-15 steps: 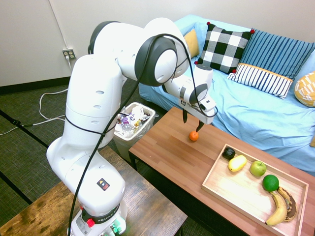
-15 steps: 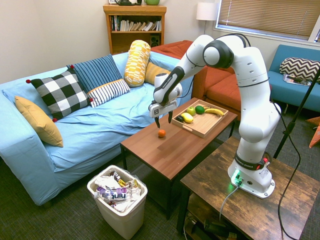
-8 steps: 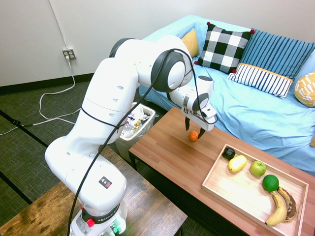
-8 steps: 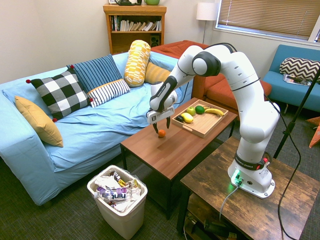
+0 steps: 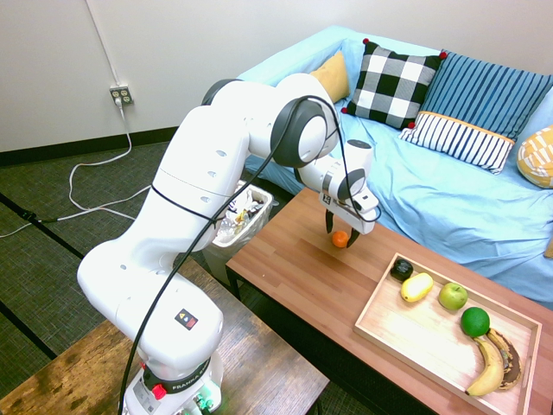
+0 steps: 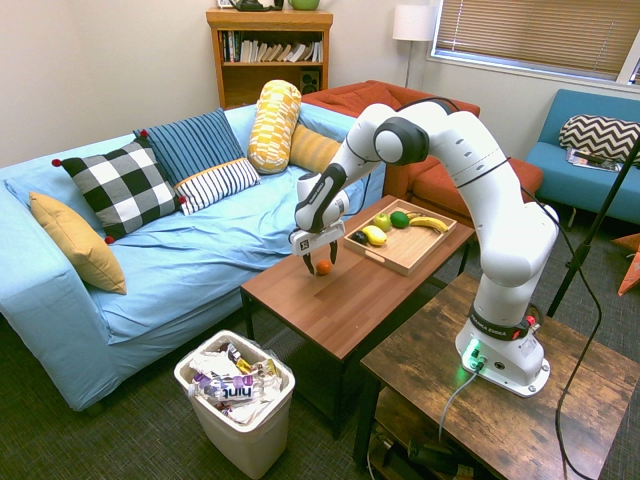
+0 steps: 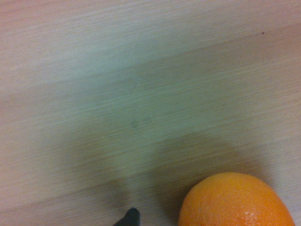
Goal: Put the tangerine in the tray
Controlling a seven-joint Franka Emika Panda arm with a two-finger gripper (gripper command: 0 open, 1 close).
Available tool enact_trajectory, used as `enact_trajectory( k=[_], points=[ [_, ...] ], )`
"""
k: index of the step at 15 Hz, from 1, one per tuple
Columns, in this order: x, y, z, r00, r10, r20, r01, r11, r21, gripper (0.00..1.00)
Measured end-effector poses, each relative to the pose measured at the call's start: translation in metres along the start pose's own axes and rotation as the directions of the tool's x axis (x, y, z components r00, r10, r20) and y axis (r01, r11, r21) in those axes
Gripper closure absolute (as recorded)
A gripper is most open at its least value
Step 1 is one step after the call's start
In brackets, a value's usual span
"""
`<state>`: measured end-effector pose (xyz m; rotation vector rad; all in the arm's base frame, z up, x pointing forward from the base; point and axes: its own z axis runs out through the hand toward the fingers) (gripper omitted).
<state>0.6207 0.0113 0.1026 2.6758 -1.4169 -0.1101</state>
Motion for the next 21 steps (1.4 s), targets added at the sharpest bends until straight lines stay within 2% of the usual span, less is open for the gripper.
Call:
enact_trajectory(
  k=[10, 14, 17, 21],
  points=[
    [0.004, 0.0, -0.005, 1.0, 0.015, 0.013, -0.014, 1.0, -0.006, 1.0],
    [0.013, 0.004, -0.043, 1.0, 0.028, 0.002, -0.028, 1.0, 0.013, 1.0],
    [0.04, 0.038, -0.1, 0.998, 0.062, -0.006, -0.062, 0.998, 0.033, 1.0],
    [0.113, 0.14, -0.153, 0.988, 0.151, -0.012, -0.15, 0.987, 0.061, 1.0]
  ],
)
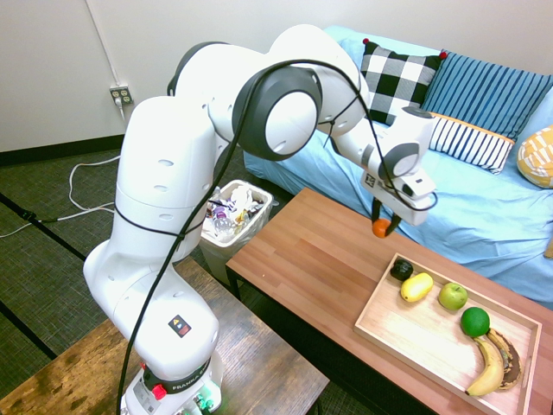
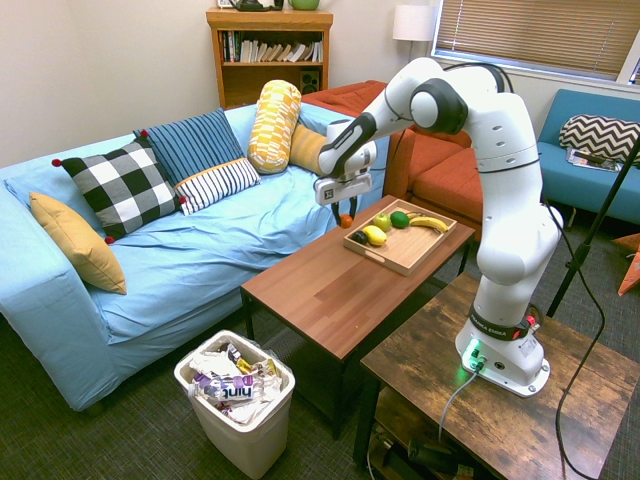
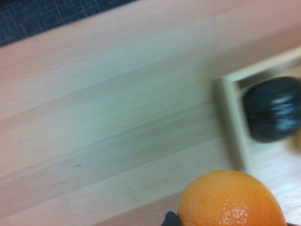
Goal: Put the tangerine in the tray
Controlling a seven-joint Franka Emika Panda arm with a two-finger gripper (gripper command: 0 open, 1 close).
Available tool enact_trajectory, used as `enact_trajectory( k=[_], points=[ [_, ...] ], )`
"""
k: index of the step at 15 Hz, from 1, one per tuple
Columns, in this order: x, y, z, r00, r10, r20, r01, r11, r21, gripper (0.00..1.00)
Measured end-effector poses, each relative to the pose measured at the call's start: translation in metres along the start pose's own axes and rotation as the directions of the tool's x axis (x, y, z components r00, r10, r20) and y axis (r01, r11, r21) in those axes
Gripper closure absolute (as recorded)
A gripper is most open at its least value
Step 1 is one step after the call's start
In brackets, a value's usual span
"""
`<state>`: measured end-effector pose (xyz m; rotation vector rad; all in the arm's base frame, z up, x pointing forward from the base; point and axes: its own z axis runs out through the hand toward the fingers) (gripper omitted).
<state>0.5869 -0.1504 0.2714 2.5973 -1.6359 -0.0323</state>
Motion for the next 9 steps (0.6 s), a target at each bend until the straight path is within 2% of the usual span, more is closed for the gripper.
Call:
enact_trajectory(
  k=[4, 7, 9],
  points=[
    [0.083, 0.093, 0.008, 0.994, 0.107, 0.0, -0.107, 0.994, -0.028, 1.0],
    [0.123, 0.148, 0.043, 0.986, 0.164, -0.001, -0.164, 0.984, -0.075, 1.0],
    [0.138, 0.165, 0.076, 0.984, 0.178, 0.009, -0.177, 0.98, -0.092, 1.0]
  ],
)
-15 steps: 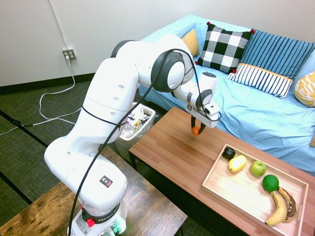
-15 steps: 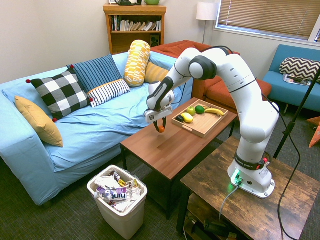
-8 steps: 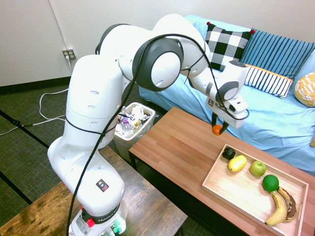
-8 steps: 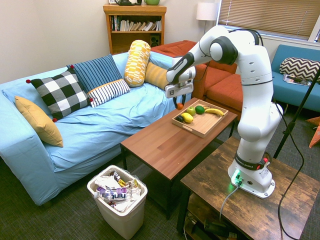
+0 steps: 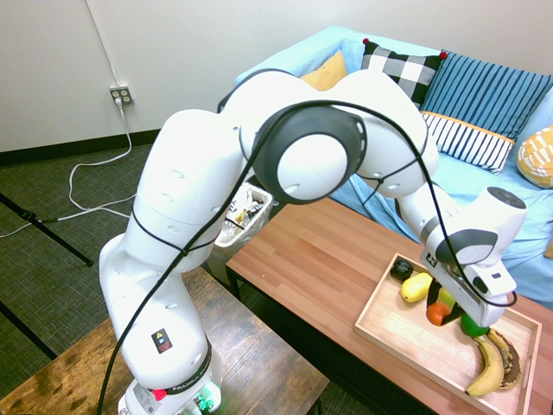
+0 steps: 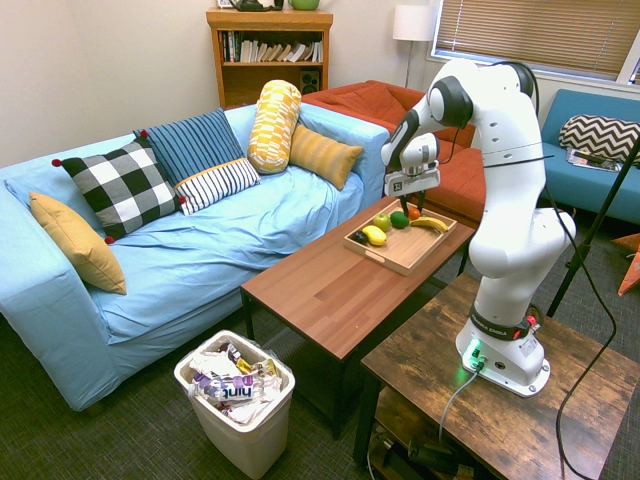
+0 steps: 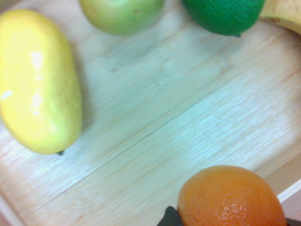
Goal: Put the tangerine in the tray
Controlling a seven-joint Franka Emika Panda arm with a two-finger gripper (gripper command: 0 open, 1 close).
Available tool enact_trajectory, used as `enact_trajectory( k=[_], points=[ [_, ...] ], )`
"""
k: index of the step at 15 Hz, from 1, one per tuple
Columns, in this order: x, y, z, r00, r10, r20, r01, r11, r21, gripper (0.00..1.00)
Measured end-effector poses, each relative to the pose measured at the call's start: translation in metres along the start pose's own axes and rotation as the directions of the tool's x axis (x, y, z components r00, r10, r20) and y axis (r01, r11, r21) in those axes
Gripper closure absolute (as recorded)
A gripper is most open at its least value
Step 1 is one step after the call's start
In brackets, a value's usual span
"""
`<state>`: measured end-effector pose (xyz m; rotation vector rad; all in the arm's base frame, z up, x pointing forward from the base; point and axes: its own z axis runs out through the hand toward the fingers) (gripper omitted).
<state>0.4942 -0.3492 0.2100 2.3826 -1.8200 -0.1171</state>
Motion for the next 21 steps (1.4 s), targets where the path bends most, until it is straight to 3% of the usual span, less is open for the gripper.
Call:
enact_trajectory(
  k=[6, 12, 13, 21],
  points=[
    [0.03, -0.01, 0.07, 0.999, 0.011, 0.031, -0.01, 1.0, -0.023, 1.0],
    [0.048, -0.008, 0.094, 0.999, -0.002, 0.043, 0.002, 1.0, -0.019, 1.0],
    [0.048, -0.008, 0.098, 0.999, -0.007, 0.046, 0.008, 1.0, -0.021, 0.0],
    [0.047, -0.005, 0.111, 0.997, -0.027, 0.068, 0.028, 0.999, -0.016, 0.0]
  ],
)
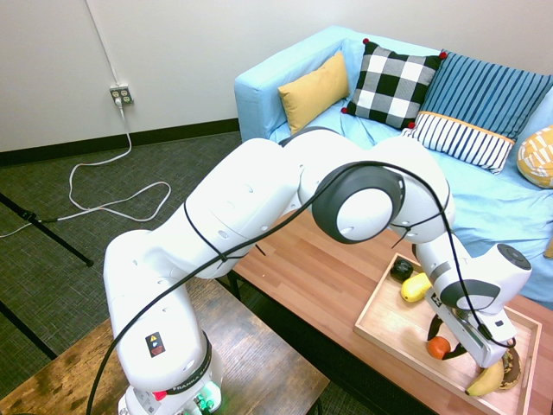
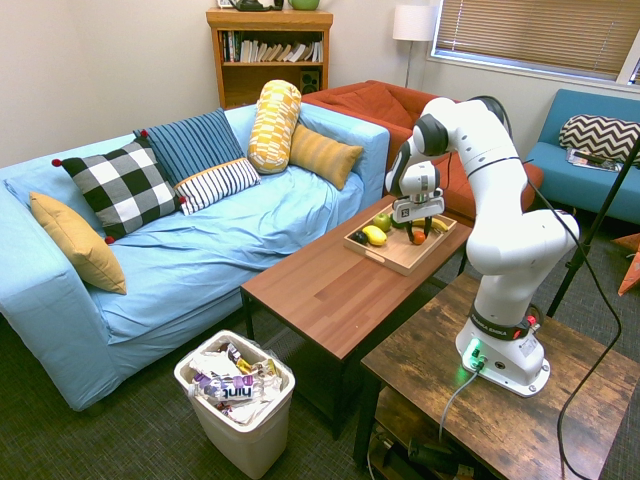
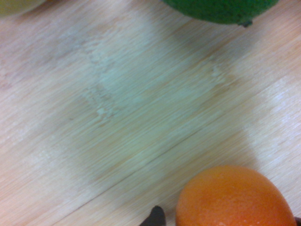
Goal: Put the tangerine in the tray
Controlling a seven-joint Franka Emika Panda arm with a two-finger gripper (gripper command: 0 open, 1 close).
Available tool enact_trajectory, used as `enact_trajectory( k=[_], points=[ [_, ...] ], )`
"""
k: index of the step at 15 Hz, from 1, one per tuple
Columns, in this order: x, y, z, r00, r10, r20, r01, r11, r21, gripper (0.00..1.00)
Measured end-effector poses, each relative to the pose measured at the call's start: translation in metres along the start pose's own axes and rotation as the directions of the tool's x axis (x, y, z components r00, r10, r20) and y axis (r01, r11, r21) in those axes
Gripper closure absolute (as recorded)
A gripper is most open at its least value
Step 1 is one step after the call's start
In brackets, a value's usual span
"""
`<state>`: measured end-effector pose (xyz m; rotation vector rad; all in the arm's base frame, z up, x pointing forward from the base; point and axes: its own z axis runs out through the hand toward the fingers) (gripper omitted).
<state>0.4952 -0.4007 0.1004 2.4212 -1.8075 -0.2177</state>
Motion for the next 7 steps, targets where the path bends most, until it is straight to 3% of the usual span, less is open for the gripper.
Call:
enact_trajectory(
  k=[4, 7],
  points=[
    [0.006, 0.003, -0.012, 1.0, 0.001, -0.022, 0.0, 1.0, 0.014, 0.0],
    [0.016, 0.013, -0.047, 0.998, 0.01, -0.055, -0.008, 0.999, 0.045, 0.0]
  ],
)
